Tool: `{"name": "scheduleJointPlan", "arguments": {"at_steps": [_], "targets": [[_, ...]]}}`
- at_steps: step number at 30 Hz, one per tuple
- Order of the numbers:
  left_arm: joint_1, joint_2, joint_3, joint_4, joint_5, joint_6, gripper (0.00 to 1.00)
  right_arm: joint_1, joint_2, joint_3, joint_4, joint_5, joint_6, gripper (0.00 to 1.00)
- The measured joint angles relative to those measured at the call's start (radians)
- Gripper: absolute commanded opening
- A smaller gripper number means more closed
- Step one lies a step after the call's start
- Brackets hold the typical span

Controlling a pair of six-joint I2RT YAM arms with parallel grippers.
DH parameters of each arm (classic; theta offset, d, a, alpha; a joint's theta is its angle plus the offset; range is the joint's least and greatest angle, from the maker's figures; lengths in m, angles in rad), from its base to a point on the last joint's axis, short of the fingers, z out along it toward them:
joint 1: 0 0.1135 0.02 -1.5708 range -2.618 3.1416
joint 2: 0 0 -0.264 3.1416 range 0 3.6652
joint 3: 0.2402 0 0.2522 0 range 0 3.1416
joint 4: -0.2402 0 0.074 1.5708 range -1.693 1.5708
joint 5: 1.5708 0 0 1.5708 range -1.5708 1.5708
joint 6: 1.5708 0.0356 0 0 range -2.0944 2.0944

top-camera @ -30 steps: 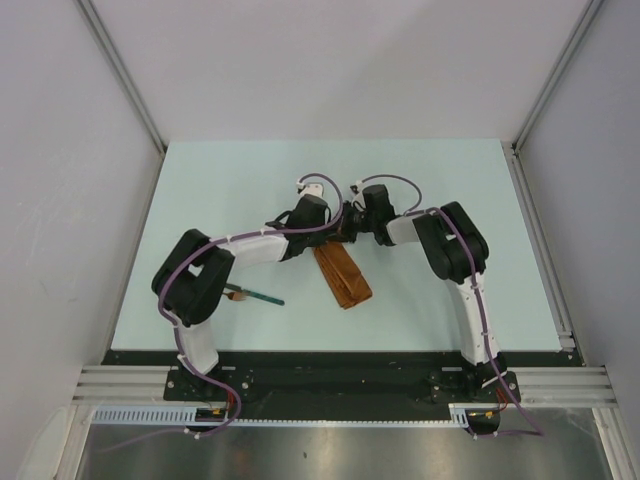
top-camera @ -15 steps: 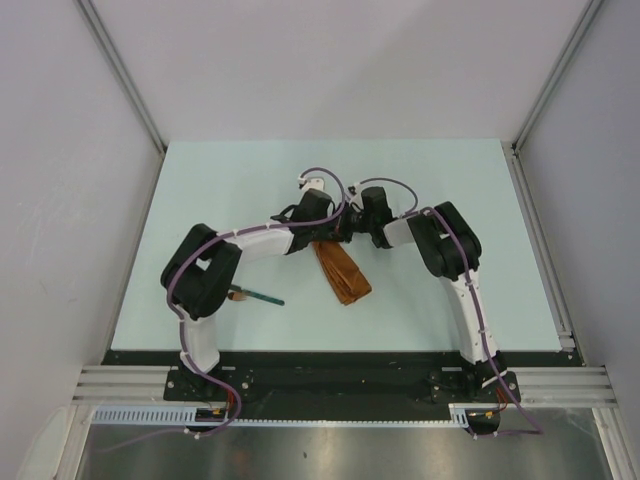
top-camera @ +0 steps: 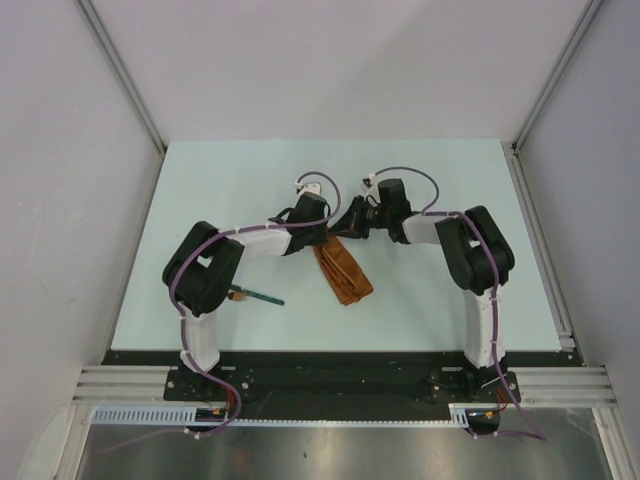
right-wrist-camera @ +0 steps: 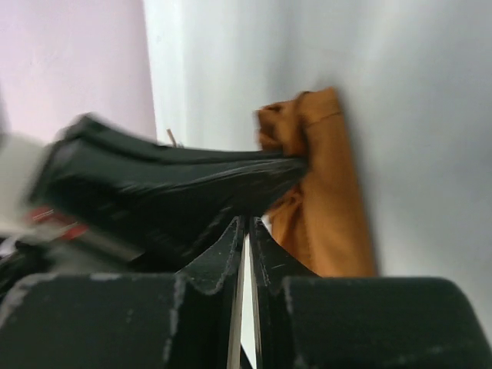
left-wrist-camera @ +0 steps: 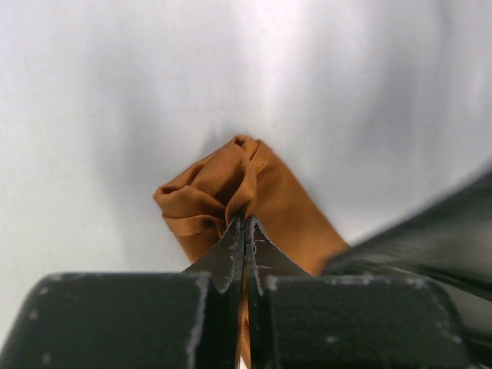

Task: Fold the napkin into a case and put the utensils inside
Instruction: Grasp the top corner of the smaller rectangle folded napkin from the folded napkin.

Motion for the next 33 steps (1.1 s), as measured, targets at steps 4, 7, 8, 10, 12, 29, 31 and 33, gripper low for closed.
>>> {"name": "scheduleJointPlan", "arguments": {"at_steps": [4,7,8,10,12,29,31,33], "targets": [[0.008,0.005,-0.008,0.010,0.016,-0.001,0.08,-0.005,-0.101,-0.015,-0.061,0.007,-0.074,0.11],[0.016,0.006,-0.008,0.014,0.036,-0.004,0.16,-0.001,-0.156,-0.050,-0.097,0.014,-0.122,0.11],[0.020,0.007,-0.008,0.017,0.047,-0.008,0.16,0.002,-0.168,-0.068,-0.109,0.019,-0.137,0.11],[0.024,0.009,-0.008,0.023,0.062,-0.009,0.17,0.013,-0.185,-0.101,-0.139,0.033,-0.166,0.10],[0.031,0.010,-0.008,0.028,0.082,-0.011,0.17,0.036,-0.204,-0.142,-0.183,0.063,-0.205,0.10],[0.061,0.017,-0.011,0.041,0.161,-0.034,0.20,0.143,-0.359,-0.409,-0.256,0.175,-0.327,0.16],[0.063,0.017,-0.011,0.043,0.169,-0.035,0.21,0.152,-0.393,-0.388,-0.327,0.201,-0.360,0.26],[0.065,0.016,-0.011,0.043,0.183,-0.037,0.23,0.166,-0.432,-0.362,-0.384,0.223,-0.388,0.38]]}}
